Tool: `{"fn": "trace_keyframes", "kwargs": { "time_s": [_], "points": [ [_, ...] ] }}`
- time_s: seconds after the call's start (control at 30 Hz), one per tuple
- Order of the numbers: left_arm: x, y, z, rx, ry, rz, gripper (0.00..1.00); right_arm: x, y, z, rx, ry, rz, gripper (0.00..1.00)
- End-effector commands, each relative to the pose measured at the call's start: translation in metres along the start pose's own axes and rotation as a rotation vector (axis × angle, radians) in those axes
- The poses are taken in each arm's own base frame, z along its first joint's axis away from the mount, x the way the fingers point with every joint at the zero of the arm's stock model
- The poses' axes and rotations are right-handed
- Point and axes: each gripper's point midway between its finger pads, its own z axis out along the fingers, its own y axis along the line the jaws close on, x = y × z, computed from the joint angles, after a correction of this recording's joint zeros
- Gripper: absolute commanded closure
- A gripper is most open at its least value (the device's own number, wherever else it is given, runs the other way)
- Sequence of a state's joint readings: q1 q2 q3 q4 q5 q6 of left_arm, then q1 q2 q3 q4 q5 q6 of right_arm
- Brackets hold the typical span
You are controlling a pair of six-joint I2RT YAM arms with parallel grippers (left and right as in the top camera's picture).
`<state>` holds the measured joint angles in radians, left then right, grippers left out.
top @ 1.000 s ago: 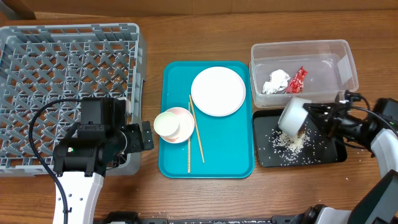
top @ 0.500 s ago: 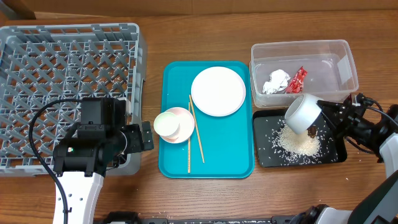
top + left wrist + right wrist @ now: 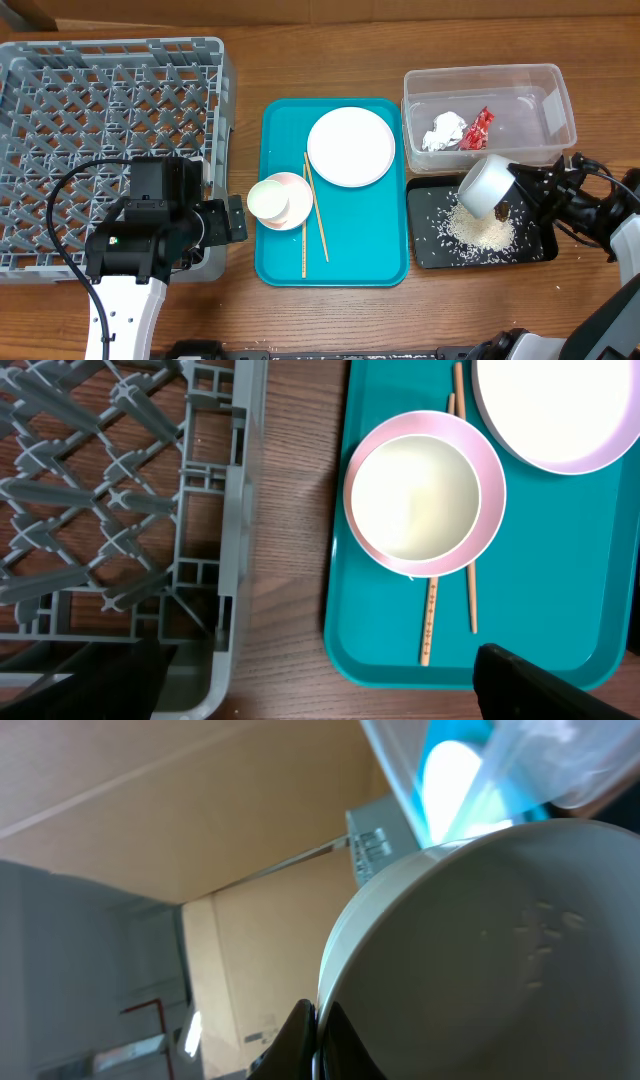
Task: Sort waste into correct bins and load items into the dishwasher
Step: 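Tip the grey bowl over the black tray to dump the rice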
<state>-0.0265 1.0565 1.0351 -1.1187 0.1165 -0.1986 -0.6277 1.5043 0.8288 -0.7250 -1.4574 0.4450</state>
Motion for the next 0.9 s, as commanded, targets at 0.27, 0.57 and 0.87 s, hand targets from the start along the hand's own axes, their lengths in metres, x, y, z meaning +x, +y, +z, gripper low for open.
{"fn": "trace_keyframes", "kwargs": {
  "time_s": [0.27,0.57,0.87],
  "points": [
    [-0.007,-0.003,-0.005,0.011,-0.020,0.029,0.00,0.009,0.016,0.002,-0.070,0.039,-0.300,0.96],
    [-0.007,-0.003,-0.005,0.011,-0.022,0.029,0.00,-0.005,-0.013,0.002,0.106,-0.034,-0.265,0.96],
    [-0.008,-0.003,-0.005,0.012,-0.025,0.030,0.00,0.022,-0.021,0.027,0.232,0.081,-0.347,0.96]
  ]
}}
